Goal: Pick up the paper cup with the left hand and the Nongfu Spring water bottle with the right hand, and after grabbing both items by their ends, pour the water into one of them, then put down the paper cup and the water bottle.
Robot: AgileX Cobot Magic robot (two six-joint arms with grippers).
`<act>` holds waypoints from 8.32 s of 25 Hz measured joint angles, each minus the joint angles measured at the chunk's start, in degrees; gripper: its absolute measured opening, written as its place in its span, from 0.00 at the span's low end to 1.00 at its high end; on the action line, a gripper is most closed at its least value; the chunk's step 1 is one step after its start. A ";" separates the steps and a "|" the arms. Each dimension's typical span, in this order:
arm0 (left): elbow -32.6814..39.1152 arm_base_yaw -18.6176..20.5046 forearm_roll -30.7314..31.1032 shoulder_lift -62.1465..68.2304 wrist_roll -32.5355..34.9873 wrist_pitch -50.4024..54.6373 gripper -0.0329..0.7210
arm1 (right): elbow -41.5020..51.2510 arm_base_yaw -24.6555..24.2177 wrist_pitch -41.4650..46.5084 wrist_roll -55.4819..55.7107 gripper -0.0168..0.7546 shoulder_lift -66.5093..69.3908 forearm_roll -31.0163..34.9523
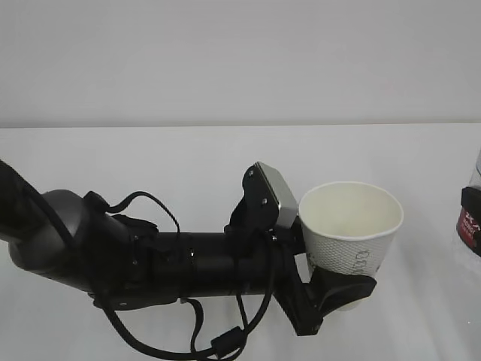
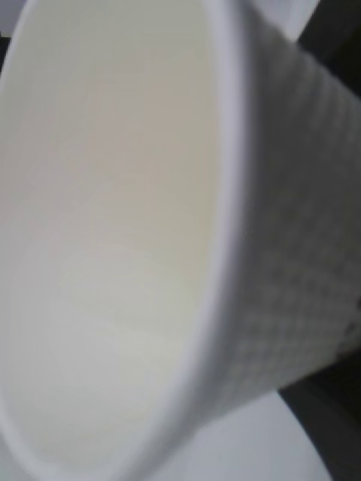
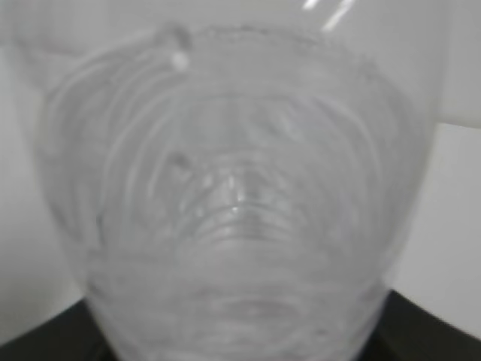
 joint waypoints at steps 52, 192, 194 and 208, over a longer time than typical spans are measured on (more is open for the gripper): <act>-4.21 -2.79 0.37 3.57 -0.21 0.35 0.77 | -3.48 0.00 1.02 -35.69 0.56 -0.10 -1.71; -5.85 -3.13 2.37 3.57 -0.30 0.50 0.75 | -3.48 0.00 -9.45 -76.96 0.56 0.49 0.20; -5.85 -3.13 2.37 3.57 -0.30 0.50 0.75 | -3.48 0.00 -9.45 -77.06 0.56 0.49 0.20; -5.85 -3.13 2.37 3.57 -0.30 0.50 0.75 | -3.48 0.00 -9.57 -77.51 0.56 0.49 0.56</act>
